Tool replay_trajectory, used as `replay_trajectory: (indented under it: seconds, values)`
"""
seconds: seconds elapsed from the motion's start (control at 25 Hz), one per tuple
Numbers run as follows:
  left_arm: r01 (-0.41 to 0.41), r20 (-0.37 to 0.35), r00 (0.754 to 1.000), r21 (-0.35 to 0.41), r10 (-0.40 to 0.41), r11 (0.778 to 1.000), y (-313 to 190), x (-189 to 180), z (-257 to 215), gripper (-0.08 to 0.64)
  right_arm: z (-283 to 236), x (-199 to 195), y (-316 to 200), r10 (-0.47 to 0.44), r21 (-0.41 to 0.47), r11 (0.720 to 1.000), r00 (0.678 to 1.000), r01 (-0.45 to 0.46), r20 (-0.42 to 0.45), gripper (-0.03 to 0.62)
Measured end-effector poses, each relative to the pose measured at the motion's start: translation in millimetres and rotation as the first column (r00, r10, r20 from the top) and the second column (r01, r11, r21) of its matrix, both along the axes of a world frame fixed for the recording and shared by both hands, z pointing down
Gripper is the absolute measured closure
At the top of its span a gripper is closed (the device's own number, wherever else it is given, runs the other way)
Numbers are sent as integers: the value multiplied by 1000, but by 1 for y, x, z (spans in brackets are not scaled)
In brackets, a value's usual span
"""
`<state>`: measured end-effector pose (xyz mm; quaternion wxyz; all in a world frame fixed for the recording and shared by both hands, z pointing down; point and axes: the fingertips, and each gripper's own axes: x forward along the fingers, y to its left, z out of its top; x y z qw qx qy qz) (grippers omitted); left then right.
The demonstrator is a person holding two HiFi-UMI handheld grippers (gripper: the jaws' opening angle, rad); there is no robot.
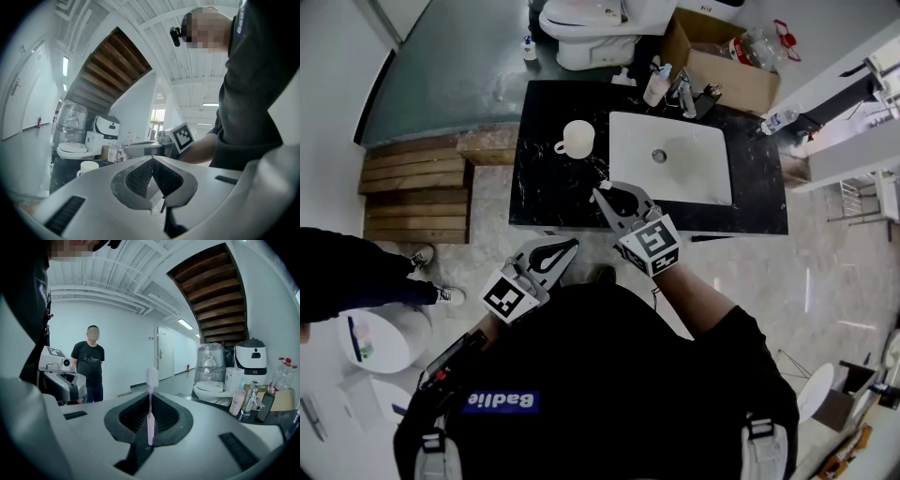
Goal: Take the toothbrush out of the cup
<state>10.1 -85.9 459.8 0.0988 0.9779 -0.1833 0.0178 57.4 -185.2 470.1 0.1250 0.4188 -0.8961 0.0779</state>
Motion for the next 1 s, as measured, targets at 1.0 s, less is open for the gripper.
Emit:
replay_trajectory:
  seconds: [1.0]
  values:
    - [-37,1,999,13,37,999,7,9,-10,551,-13,9,68,-23,11,1000,999,22,43,565]
